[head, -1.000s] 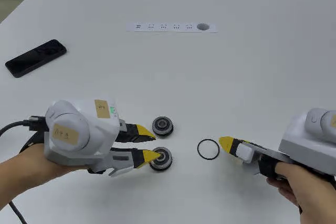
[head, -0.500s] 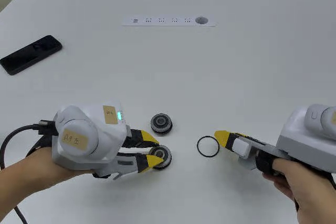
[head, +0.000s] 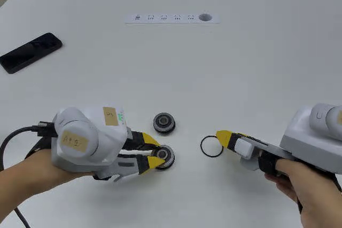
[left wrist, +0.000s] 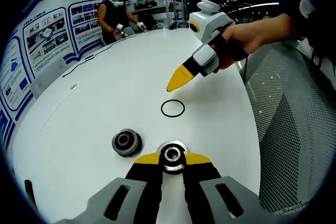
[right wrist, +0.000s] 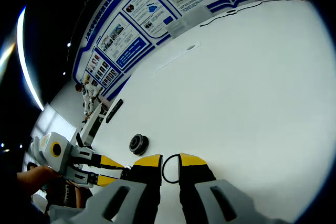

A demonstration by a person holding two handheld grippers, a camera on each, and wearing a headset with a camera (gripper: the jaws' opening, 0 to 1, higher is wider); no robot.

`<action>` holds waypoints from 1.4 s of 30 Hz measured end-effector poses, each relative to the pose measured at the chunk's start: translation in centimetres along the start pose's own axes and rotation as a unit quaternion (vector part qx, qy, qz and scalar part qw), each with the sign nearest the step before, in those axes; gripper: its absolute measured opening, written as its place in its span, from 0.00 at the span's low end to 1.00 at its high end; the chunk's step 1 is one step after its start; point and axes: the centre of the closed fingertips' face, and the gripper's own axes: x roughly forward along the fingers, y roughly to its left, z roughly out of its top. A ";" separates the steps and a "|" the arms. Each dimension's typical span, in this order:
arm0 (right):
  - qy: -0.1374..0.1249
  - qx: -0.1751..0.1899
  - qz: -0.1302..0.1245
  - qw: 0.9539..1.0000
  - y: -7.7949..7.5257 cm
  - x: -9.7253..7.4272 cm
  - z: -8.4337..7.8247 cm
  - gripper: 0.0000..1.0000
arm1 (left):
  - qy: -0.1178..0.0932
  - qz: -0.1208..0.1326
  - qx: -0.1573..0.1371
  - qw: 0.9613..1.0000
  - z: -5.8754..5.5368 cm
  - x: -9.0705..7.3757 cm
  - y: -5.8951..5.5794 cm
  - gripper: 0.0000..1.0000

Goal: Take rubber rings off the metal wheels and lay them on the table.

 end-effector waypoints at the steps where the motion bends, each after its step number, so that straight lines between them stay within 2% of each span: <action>1: 0.000 0.000 0.000 1.000 0.0 0.0 0.0 0.13 | 0.000 0.000 0.000 1.000 0.0 0.0 0.0 0.15; 6: -0.001 0.001 0.003 1.000 0.2 -0.1 0.0 0.13 | 0.006 -0.004 0.002 1.000 -0.2 0.1 -0.1 0.15; 12: 0.000 0.002 0.011 1.000 0.8 -0.1 -0.1 0.13 | 0.003 -0.004 0.003 1.000 -0.1 0.1 -0.1 0.14; 17: 0.007 0.008 0.033 0.999 2.2 0.0 -0.6 0.13 | 0.004 -0.007 0.011 1.000 -0.1 0.1 -0.2 0.14; 24: 0.045 0.009 0.075 0.996 4.3 0.8 -2.9 0.13 | 0.018 -0.015 0.025 0.999 -0.1 0.1 -0.2 0.13; 28: 0.061 0.020 0.097 0.993 5.5 1.0 -3.8 0.18 | 0.021 -0.017 0.028 0.999 -0.2 0.1 -0.2 0.13; 33: 0.069 0.036 0.115 0.990 6.5 1.3 -4.5 0.24 | 0.022 -0.019 0.031 0.999 -0.2 0.2 -0.1 0.13; 42: 0.087 0.053 0.125 0.987 7.4 2.3 -5.5 0.32 | 0.026 -0.021 0.036 0.999 -0.2 0.2 -0.1 0.13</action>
